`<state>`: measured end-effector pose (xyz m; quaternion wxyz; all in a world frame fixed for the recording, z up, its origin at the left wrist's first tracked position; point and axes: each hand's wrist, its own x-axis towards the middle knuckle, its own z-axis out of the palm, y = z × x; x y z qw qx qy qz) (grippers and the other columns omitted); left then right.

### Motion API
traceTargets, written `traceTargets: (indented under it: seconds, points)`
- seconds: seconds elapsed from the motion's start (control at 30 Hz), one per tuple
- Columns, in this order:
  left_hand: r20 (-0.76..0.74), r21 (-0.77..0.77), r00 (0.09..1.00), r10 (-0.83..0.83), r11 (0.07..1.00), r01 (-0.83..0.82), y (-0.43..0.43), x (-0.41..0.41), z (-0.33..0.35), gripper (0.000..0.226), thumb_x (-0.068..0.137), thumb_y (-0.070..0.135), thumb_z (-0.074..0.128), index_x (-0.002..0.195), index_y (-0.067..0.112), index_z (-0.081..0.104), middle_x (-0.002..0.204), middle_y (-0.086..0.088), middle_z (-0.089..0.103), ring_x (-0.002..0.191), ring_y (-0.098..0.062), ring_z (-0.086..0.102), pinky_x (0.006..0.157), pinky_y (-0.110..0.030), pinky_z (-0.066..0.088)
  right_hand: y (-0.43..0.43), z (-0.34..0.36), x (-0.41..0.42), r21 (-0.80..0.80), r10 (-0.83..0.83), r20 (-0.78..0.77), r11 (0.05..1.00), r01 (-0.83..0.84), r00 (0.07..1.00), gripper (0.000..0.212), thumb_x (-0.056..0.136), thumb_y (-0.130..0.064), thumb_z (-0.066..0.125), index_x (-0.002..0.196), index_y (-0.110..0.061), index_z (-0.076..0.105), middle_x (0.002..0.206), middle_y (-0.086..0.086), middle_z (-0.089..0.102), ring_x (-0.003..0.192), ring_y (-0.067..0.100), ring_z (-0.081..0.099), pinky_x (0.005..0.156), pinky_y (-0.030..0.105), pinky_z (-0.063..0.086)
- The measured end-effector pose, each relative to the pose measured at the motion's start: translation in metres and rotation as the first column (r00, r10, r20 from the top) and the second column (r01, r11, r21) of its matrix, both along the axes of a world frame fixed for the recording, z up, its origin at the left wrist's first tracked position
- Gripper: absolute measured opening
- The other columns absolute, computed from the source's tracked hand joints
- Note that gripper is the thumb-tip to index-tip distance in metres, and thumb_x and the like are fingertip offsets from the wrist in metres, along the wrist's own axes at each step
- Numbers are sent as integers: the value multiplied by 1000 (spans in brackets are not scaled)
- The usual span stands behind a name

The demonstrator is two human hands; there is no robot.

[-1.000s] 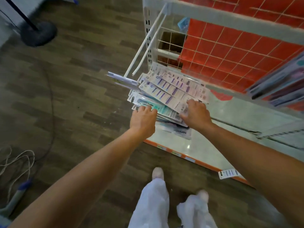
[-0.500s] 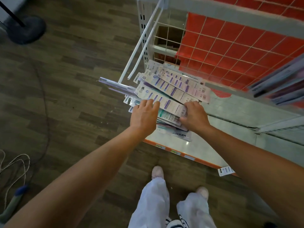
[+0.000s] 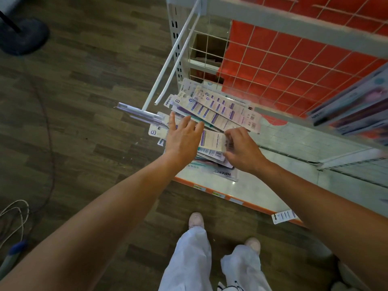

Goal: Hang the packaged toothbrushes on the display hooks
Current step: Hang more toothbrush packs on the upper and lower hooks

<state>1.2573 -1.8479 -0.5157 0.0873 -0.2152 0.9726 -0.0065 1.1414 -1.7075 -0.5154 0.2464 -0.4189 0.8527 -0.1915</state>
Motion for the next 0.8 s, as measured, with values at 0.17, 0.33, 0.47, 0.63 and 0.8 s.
traceTargets:
  seconds: [0.17, 0.33, 0.47, 0.63, 0.8]
  points:
    - [12, 132, 989, 147, 980, -148, -11, 14, -4, 38, 90, 23, 59, 125, 16, 45, 121, -7, 57, 119, -29, 51, 114, -51, 28, -7, -7, -3, -32, -83, 40, 996, 85, 996, 70, 79, -13, 74, 137, -11, 36, 136, 10, 44, 123, 25, 44, 96, 36, 43]
    - [-20, 218, 933, 360, 912, -348, -15, 31, -8, 29, 93, 26, 56, 118, 15, 46, 109, -7, 58, 103, -25, 54, 96, -39, 38, -15, -18, 2, 92, -89, 26, 992, 87, 996, 75, 75, -26, 79, 136, -17, 38, 135, 6, 50, 123, 26, 47, 99, 40, 46]
    - [-6, 283, 913, 408, 876, -390, -11, 38, -12, 31, 93, 33, 58, 118, 16, 47, 111, -5, 58, 103, -24, 55, 90, -38, 40, -22, -17, 13, 214, 67, -116, 976, -41, 991, 75, 78, -42, 76, 138, -14, 40, 135, 6, 50, 124, 25, 42, 101, 39, 39]
    - [31, 410, 853, 520, 772, -485, -10, 42, -13, 34, 91, 29, 62, 120, 19, 49, 113, -4, 61, 107, -25, 57, 89, -40, 42, -24, -17, 18, 279, 182, -282, 955, -101, 942, 63, 84, -45, 66, 136, -18, 42, 133, 3, 51, 122, 24, 40, 98, 39, 37]
    - [72, 481, 820, 567, 701, -527, -7, 45, -13, 31, 91, 29, 62, 117, 19, 49, 116, -4, 62, 108, -26, 60, 91, -43, 49, -29, -19, 19, 276, 168, -267, 957, -91, 949, 56, 86, -40, 66, 133, -17, 44, 128, 4, 52, 117, 24, 42, 97, 38, 38]
